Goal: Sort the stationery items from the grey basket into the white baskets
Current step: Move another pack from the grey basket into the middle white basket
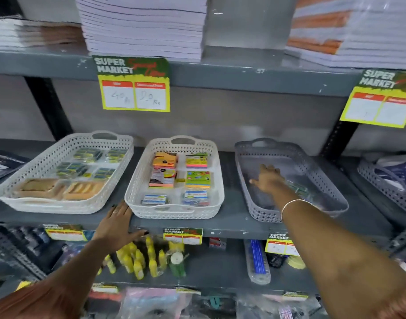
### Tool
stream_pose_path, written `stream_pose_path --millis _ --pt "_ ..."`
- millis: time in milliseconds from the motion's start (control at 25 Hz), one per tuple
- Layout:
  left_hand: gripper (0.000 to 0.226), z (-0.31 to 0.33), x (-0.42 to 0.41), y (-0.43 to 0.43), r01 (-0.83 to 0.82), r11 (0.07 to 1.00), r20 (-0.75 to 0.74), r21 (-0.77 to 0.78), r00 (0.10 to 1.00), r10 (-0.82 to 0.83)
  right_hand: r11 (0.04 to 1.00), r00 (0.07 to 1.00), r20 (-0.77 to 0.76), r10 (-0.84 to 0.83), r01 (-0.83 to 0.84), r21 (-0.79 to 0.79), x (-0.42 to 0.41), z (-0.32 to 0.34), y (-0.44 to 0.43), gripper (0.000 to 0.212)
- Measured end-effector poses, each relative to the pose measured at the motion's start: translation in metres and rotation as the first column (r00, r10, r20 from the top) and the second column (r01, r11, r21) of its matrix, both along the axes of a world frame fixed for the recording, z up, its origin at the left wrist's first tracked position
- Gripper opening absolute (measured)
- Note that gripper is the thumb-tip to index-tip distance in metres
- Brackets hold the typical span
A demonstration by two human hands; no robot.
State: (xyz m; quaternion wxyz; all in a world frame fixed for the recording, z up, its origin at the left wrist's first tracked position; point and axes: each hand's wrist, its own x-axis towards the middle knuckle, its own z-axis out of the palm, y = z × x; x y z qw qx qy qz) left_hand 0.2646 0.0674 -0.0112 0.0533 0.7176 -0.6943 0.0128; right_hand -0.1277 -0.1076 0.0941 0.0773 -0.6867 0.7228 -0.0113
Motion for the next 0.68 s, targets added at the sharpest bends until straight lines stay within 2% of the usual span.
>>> stream_pose_path --millis 80,120,160,200,240,320,360,480,560,600,640,680 --pt "0.102 0.002 -0.001 -0.001 0.005 1.0 0.009 -0.008 1.0 -0.005 0.99 0.987 -0.087 -0.136 0.138 0.017 -0.01 -0.005 0.001 0.062" --pt "0.102 0.003 -0.001 -0.001 0.0 1.0 0.007 -0.026 1.0 0.0 0.974 0.969 -0.131 -0.21 0.218 0.052 -0.014 -0.007 -0.001 0.066" --pt "0.101 0.004 -0.002 -0.002 -0.003 0.999 0.008 -0.037 1.0 0.003 0.944 0.948 -0.134 -0.29 0.306 0.122 -0.022 -0.014 -0.006 0.078" --pt "0.099 0.003 -0.002 -0.002 0.003 0.999 0.012 -0.042 1.0 -0.002 0.894 0.913 -0.092 -0.398 0.408 0.184 -0.032 -0.027 -0.016 0.102" --pt "0.098 0.002 -0.002 -0.002 0.009 0.999 0.018 -0.041 1.0 -0.008 0.865 0.898 -0.104 -0.428 0.44 0.242 -0.041 -0.039 -0.02 0.119" --pt "0.096 0.001 -0.002 -0.001 0.013 0.999 0.029 -0.04 1.0 -0.012 0.823 0.874 -0.122 -0.47 0.484 0.296 -0.05 -0.059 -0.025 0.138" --pt "0.095 0.001 -0.002 -0.001 0.017 0.999 0.03 -0.045 0.999 -0.016 0.805 0.851 -0.13 -0.509 0.524 0.278 -0.047 -0.056 -0.016 0.131" --pt "0.094 0.003 -0.003 0.0 0.02 0.999 0.025 -0.048 1.0 -0.018 0.811 0.819 -0.15 -0.553 0.571 0.125 -0.045 -0.047 -0.001 0.085" --pt "0.097 0.003 -0.004 0.001 0.012 0.999 0.029 -0.045 1.0 -0.01 0.879 0.887 -0.149 -0.438 0.457 0.137 -0.052 -0.05 -0.005 0.07" --pt "0.099 0.003 -0.004 0.001 0.009 0.999 0.031 -0.044 0.999 -0.008 0.892 0.911 -0.199 -0.361 0.399 0.211 -0.05 -0.04 -0.005 0.063" --pt "0.101 0.003 -0.004 0.001 0.007 0.999 0.026 -0.037 1.0 -0.006 0.914 0.91 -0.32 -0.265 0.343 0.219 -0.05 -0.039 -0.005 0.058" --pt "0.104 0.004 -0.005 0.001 0.008 0.999 0.018 -0.036 1.0 -0.007 0.917 0.923 -0.279 -0.264 0.33 0.224 -0.045 -0.032 -0.002 0.055"
